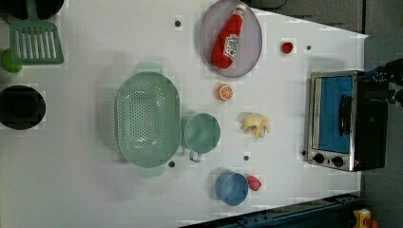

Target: Pick Banana and place it in mug.

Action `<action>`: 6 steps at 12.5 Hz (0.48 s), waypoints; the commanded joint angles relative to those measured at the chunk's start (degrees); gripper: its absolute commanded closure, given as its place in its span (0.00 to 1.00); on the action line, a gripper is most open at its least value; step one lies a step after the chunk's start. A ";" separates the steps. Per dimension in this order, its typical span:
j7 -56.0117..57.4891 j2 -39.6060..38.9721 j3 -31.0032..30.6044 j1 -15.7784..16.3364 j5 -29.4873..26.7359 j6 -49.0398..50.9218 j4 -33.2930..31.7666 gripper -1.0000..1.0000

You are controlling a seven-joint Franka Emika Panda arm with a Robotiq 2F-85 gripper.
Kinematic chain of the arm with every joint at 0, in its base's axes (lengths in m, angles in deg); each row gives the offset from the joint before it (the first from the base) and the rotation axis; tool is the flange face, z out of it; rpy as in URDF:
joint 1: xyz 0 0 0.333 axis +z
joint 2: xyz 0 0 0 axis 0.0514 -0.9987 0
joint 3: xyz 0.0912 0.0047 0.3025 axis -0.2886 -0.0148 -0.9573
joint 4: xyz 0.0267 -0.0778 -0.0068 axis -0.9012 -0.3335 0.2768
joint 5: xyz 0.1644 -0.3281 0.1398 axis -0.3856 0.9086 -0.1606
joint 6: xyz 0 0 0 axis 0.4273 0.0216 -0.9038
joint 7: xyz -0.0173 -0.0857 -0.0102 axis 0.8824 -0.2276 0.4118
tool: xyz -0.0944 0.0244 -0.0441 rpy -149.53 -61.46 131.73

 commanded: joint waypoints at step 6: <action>-3.07 10.96 1.35 -1.59 -0.83 6.06 -10.36 0.00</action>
